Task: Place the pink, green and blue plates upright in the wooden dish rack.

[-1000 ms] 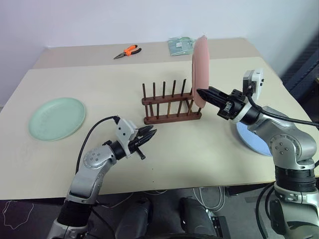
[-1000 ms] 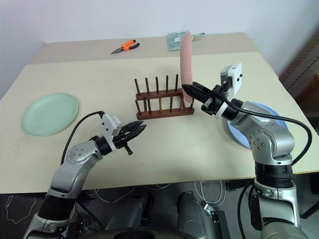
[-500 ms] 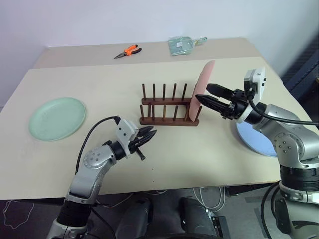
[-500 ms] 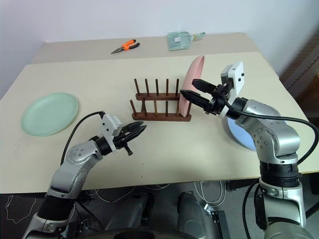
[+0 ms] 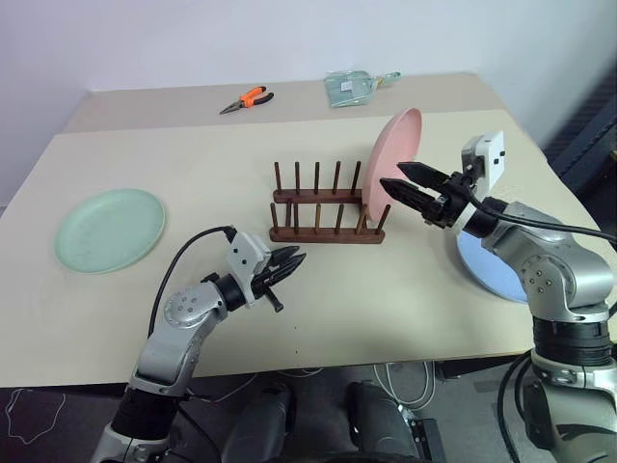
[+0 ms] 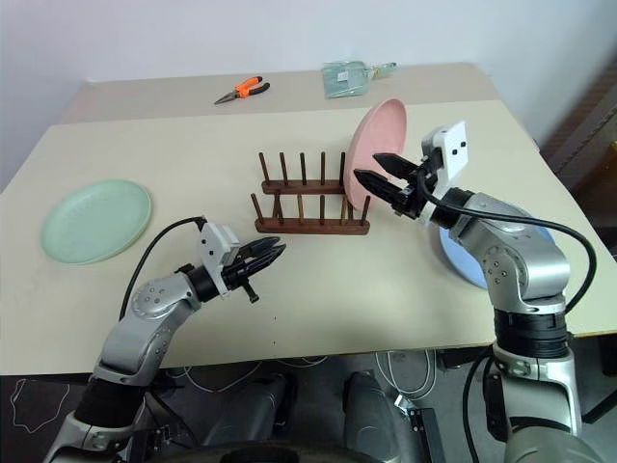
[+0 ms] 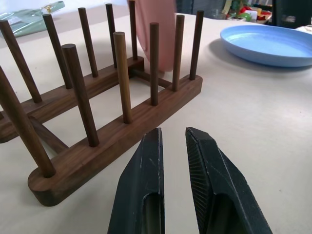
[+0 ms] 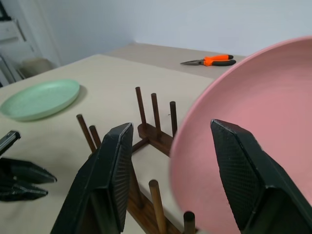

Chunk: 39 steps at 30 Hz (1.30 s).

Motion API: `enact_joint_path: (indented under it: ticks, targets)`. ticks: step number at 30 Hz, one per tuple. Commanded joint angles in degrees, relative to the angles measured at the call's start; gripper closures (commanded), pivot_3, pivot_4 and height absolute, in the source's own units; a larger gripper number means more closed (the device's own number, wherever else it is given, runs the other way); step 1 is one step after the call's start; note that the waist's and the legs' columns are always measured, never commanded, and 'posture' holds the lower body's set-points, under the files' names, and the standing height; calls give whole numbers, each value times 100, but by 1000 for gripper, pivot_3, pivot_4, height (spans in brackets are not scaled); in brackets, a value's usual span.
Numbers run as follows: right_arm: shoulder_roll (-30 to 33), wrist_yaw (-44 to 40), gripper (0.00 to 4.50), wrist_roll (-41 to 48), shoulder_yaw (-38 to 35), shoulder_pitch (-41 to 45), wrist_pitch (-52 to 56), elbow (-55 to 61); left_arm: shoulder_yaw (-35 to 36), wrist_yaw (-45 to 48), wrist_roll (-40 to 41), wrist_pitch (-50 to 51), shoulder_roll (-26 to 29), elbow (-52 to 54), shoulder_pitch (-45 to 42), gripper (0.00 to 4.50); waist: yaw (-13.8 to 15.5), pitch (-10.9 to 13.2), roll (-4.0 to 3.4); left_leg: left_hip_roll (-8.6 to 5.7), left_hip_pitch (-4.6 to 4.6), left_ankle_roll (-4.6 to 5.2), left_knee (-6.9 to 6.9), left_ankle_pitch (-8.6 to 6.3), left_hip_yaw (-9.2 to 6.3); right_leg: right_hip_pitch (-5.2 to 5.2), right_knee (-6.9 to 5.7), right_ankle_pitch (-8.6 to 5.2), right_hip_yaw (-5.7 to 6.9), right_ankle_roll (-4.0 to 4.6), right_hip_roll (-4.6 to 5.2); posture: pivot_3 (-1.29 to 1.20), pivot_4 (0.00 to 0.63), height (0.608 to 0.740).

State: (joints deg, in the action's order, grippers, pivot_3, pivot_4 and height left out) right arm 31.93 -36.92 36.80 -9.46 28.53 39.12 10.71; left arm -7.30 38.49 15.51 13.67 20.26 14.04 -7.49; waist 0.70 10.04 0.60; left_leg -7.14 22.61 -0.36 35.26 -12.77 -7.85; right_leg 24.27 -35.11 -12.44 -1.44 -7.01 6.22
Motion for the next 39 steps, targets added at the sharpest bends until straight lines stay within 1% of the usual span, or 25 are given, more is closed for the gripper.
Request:
enact_joint_path:
  ticks: [1, 9, 14, 18, 22, 27, 32, 36, 39]
  targets:
    - [-133, 330, 1979, -27, -32, 255, 140, -22, 5, -17, 3, -6, 25, 176, -25, 3786, -1, 0, 0, 0, 1, 0, 0, 0, 0, 0, 0, 0, 0, 0, 0, 0, 150, 739]
    - [-219, 611, 1979, -439, 106, 291, 10, -224, -31, -31, -14, -8, 17, 157, -23, 3786, 0, 0, -1, -1, 1, 0, 0, 0, 0, 2, 0, 0, 0, -1, 0, 0, 150, 739]
    - [-133, 556, 1979, -739, 165, 295, -248, -334, -48, -32, -20, -14, 15, 154, -1, 3786, -5, 1, -1, -1, 1, 0, 0, 0, 0, 2, 0, 0, 0, -1, -1, 0, 150, 739]
    - [272, 110, 1979, -1187, 286, 194, -864, -308, -54, -34, -33, -29, 25, 158, 39, 3786, -2, 2, -3, -1, 2, 0, 0, 0, 0, 2, 0, 1, 0, -2, -1, 0, 150, 739]
    - [835, -123, 1979, -2003, 538, 277, -1658, -742, -70, -11, -62, -60, 56, 160, 94, 3786, -1, 2, -3, -2, 3, 0, 0, 0, 1, 1, 1, 1, 1, -2, -1, 0, 150, 739]
    - [1211, -514, 1979, -2548, 772, 272, -2391, -1066, -95, 0, -117, -97, 63, 135, 98, 3786, -25, 3, -5, -1, 2, 0, 0, 0, 3, 2, 1, 0, 0, -1, -1, 0, 150, 739]
    - [1170, -784, 1979, -2320, 586, 391, -2330, -1342, -111, -7, -155, -114, 39, 104, 96, 3786, -14, 3, -4, 0, 2, 0, 1, 0, 3, 2, 0, 1, 0, -1, -1, 0, 150, 739]
    - [1097, -1040, 1979, -2218, 636, 306, -2386, -1423, -114, 2, -159, -118, 40, 86, 93, 3786, -2, 3, -4, 0, 3, 0, 0, 0, 3, 2, 1, 0, 0, -1, -1, 0, 150, 739]
    - [1029, -1047, 1979, -2417, 748, 409, -2592, -1744, -119, 5, -169, -124, 35, 50, 66, 3786, -6, 3, -4, 0, 2, 0, 1, 0, 3, 2, 1, 1, 0, -1, -1, 0, 150, 739]
